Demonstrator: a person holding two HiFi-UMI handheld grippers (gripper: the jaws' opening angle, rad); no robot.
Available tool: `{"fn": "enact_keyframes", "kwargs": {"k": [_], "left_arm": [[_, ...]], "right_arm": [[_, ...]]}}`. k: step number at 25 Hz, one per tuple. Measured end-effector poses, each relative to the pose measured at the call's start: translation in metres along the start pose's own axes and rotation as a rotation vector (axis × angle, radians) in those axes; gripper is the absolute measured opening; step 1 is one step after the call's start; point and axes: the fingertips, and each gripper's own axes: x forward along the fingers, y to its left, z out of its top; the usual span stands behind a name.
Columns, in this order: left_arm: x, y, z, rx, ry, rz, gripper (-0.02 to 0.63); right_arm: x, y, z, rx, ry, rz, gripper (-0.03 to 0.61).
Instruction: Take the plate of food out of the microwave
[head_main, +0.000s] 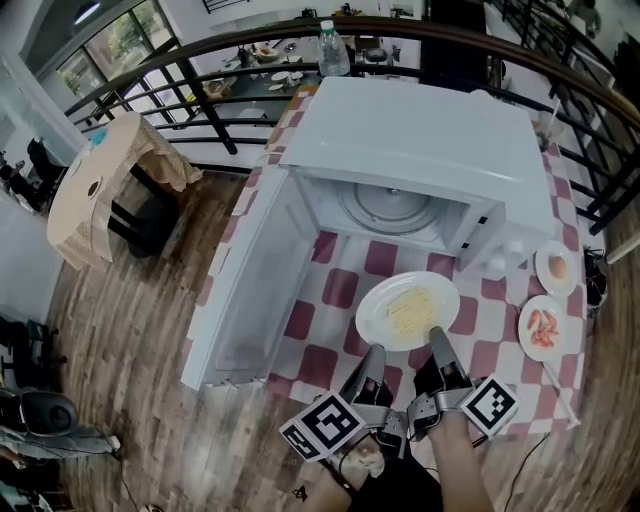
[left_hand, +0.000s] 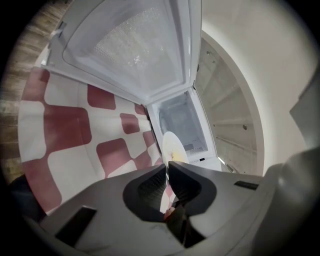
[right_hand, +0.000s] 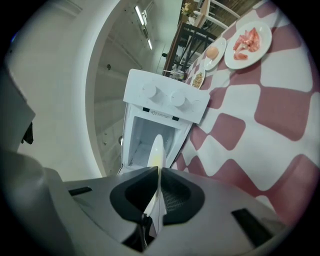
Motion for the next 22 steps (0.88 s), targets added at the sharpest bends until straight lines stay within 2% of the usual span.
{"fn": "enact_keyframes", "kwargs": {"k": [9, 13, 22], "left_arm": [[-0.034, 0.003, -0.021, -0.003, -0.008, 0.007, 0.046], [-0.045, 0.004, -0.026, -0.002, -0.013, 0.011, 0.046], [-0.062, 0.005, -0.04, -0.006, -0.011, 0.014, 0.046]], "right_arm": [[-0.035, -0.002, -0.015, -0.021, 0.015, -0.006, 0.015], [-0.045, 0.0, -0.022, 0.011, 0.018, 0.001, 0.015], [-0.065, -0.003, -0.027, 0.012, 0.018, -0.005, 0.015]]}}
